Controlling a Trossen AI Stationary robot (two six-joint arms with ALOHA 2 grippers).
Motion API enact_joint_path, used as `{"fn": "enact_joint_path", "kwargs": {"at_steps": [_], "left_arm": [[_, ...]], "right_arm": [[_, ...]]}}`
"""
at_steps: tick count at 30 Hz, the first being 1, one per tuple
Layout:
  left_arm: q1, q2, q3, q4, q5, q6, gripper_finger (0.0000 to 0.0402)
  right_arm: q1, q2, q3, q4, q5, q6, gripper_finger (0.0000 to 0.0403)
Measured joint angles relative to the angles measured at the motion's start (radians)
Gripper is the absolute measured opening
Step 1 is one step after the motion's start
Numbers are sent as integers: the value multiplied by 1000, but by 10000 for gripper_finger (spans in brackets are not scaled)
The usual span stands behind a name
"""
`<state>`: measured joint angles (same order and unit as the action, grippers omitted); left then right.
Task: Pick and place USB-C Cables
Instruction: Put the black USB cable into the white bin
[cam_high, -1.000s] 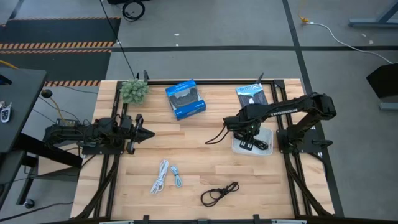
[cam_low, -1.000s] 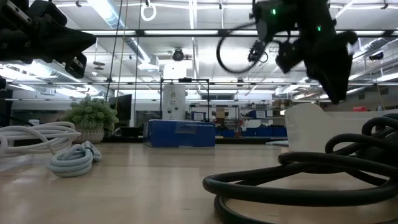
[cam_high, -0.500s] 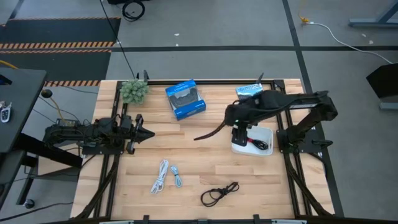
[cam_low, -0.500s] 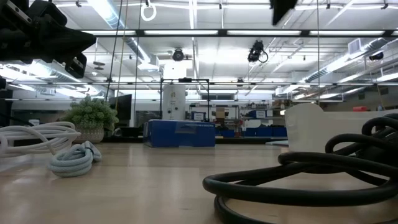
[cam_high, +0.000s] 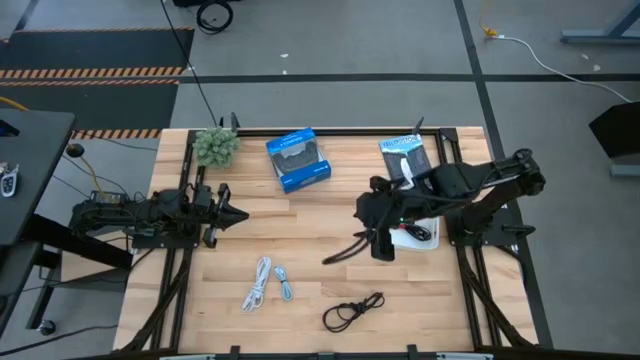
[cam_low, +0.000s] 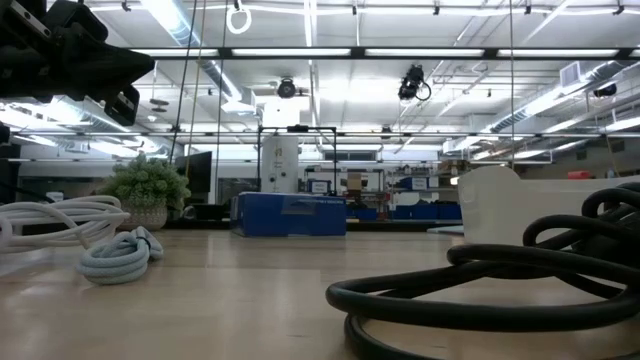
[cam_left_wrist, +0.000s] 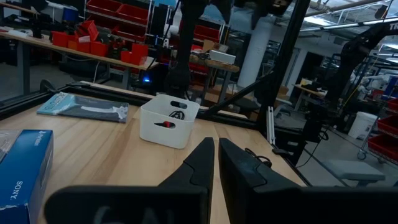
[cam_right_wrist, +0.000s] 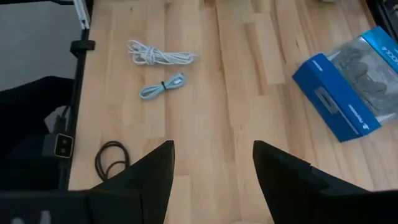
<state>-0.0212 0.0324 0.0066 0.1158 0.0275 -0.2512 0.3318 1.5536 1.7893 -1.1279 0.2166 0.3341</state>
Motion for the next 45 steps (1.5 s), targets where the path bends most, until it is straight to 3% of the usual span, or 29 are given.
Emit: {"fn": "enact_joint_path", "kwargs": {"at_steps": [7,20,34,45], "left_arm": [[0,0,0,0,0,0,30],[0,0,0,5,0,0,29],[0,0,0,6,0,0,29],[0,0,0,6,0,0,29]], "right_arm": [[54,33,1,28,4,-6,224],[131,366,13,35,-88,-75,224],[194,635,91,-33,-168,-136,224],[216,683,92,-73,-229,-47,265]]}}
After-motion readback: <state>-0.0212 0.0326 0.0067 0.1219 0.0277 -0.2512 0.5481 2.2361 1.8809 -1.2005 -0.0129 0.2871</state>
